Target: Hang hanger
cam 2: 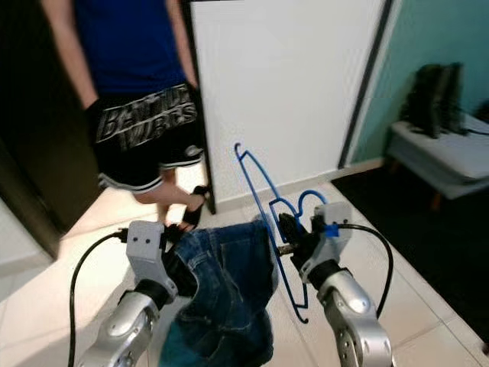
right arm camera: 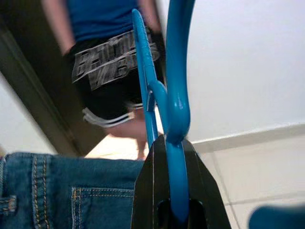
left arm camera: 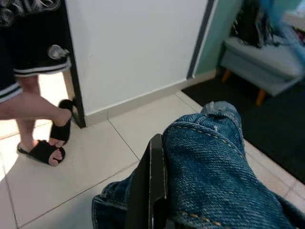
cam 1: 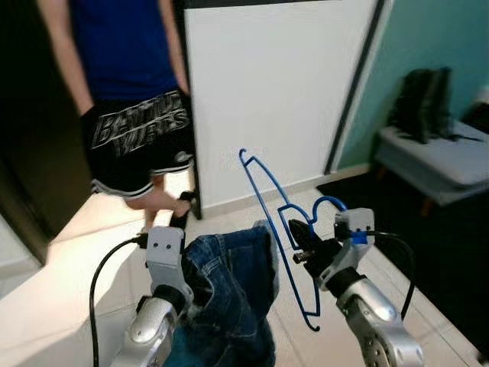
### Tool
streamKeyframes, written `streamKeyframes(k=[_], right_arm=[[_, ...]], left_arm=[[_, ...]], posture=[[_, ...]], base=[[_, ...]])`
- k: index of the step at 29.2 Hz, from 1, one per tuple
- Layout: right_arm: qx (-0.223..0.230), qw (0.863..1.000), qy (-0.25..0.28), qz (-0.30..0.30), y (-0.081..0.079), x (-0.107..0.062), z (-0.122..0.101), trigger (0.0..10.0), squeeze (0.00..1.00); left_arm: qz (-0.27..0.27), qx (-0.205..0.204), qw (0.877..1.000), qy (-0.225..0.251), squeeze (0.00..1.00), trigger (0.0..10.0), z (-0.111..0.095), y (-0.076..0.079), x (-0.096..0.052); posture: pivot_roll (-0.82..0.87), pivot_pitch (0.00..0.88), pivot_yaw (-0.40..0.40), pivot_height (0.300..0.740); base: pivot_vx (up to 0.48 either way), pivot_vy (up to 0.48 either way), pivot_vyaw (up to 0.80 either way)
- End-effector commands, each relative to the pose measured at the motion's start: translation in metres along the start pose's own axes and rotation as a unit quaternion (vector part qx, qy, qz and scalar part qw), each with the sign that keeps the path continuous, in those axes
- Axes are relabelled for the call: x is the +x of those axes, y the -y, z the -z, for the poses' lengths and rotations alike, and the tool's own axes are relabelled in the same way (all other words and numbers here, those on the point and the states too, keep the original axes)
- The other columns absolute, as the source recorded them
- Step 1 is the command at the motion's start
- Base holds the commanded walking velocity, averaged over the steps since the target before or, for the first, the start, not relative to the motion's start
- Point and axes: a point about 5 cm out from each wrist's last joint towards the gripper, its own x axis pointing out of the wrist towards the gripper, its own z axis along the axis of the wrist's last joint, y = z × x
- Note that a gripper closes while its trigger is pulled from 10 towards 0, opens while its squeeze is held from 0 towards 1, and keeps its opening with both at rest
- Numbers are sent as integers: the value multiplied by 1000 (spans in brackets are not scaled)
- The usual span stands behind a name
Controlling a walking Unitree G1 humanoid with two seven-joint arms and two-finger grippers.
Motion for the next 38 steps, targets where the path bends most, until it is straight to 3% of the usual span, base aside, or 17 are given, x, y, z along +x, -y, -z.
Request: streamKeyframes(k=[1,12,38], right_arm=[[9,1000,-4,2,-1,0,2,10000,0],[42,999,2,16,3,-1,1,10000,0],[47,999,-1,11,2,0,-3,10000,0]], left_arm=[[-4,-4,1000,13,0,10000,-5,-1,0],[-4,-2,1000,7,0,10000,-4,-1,3],[-12,-5,1000,-4,0,10000,-4,-2,4]], posture=[[3,0,22,740],[6,0,20,740],[9,0,16,740]], base=[[0,0,-800],[0,0,-800],[0,0,-800]])
